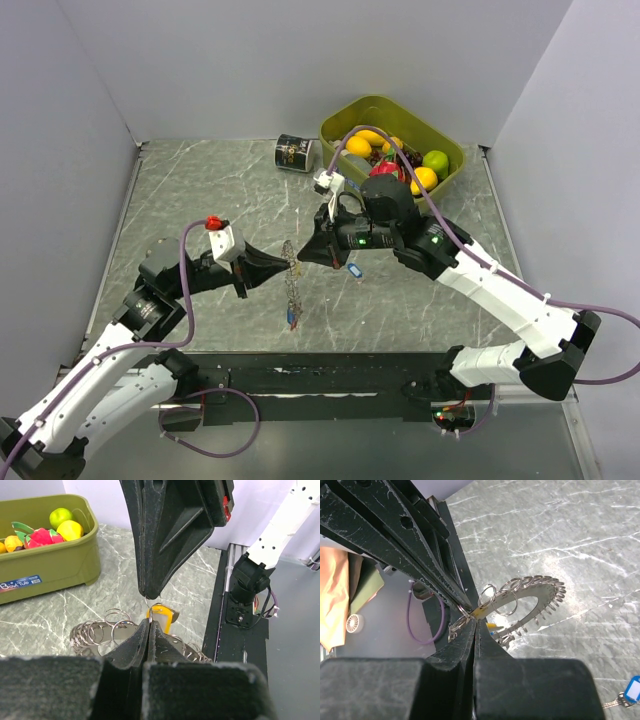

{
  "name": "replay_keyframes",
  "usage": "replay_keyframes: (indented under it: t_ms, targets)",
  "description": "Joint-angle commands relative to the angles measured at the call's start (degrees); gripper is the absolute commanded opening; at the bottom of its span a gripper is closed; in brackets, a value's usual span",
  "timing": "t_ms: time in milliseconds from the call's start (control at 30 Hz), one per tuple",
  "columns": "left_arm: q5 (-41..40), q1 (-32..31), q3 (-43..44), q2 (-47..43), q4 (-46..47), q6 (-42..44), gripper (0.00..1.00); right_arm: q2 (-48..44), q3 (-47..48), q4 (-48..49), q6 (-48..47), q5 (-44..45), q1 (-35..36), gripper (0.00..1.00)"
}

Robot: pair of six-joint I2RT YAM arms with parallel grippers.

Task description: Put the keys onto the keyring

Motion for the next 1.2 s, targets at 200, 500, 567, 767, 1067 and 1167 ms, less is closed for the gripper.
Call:
replay_keyframes:
  t_ms: [200,500,567,767,1067,1167]
  targets:
    - [0.15,-0.28,1.02,-2.31,5.66,-1.16,0.01,-1.98,-2.18,3.96,-0.55,-1.61,0.25,0.0]
    - [-0.02,-0.28,1.02,-3.28,6.45,-1.42,0.01,-1.98,-3.76,4.58,-2.05,-3.54,0.25,0.0]
    - [-0.02,-0.28,1.11,-3.28,6.27,-1.16,0.01,-1.98,-3.94,4.58,-2.23,-3.98,0.25,0.0]
    - [0.41,-0.28,1.02,-3.1,7.06,-1.25,0.01,-1.37,-3.94,4.05,-3.1,-4.34,0.25,0.0]
    - [0.77,-0.28,0.85,-3.01,7.85,-1.25,0.01,-0.49,-4.91,4.84,-3.54,-5.91,0.34,0.0]
    - [0.94,-0.28,0.58,-3.1,8.2,-1.42,0.01,0.04,-5.17,5.28,-3.46,-6.8,0.34,0.0]
